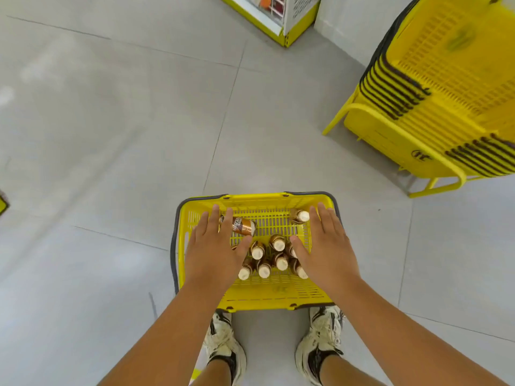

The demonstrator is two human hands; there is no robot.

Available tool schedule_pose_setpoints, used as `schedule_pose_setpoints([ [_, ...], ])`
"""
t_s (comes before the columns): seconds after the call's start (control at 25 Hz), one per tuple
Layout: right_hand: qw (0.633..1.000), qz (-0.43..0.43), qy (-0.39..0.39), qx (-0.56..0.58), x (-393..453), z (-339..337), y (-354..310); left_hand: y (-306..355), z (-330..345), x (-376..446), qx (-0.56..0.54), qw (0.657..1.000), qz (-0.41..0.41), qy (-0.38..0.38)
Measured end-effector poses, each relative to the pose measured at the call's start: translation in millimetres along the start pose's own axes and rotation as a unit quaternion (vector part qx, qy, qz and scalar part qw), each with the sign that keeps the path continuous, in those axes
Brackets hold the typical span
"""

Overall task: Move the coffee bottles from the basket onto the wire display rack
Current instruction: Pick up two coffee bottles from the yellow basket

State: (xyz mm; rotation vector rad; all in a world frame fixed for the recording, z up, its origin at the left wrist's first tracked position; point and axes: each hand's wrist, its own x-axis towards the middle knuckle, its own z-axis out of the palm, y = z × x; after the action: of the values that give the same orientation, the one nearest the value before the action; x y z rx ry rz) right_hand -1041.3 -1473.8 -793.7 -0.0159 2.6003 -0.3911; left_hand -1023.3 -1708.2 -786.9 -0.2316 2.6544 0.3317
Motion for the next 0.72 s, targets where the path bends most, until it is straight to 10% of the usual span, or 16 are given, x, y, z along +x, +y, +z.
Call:
schedule_pose_setpoints([
  [0.44,0.998,0.045,-0.034,0.033,96.1,119.6,47.9,-47.4,151.0,92.2,0.036,0.993,-0.057,-0.095],
  [0.72,0.98,0.1,0.007,0.172,120.9,147.3,61.7,-53.5,197.1,155.7,-0.146,0.939,-0.255,-0.177],
])
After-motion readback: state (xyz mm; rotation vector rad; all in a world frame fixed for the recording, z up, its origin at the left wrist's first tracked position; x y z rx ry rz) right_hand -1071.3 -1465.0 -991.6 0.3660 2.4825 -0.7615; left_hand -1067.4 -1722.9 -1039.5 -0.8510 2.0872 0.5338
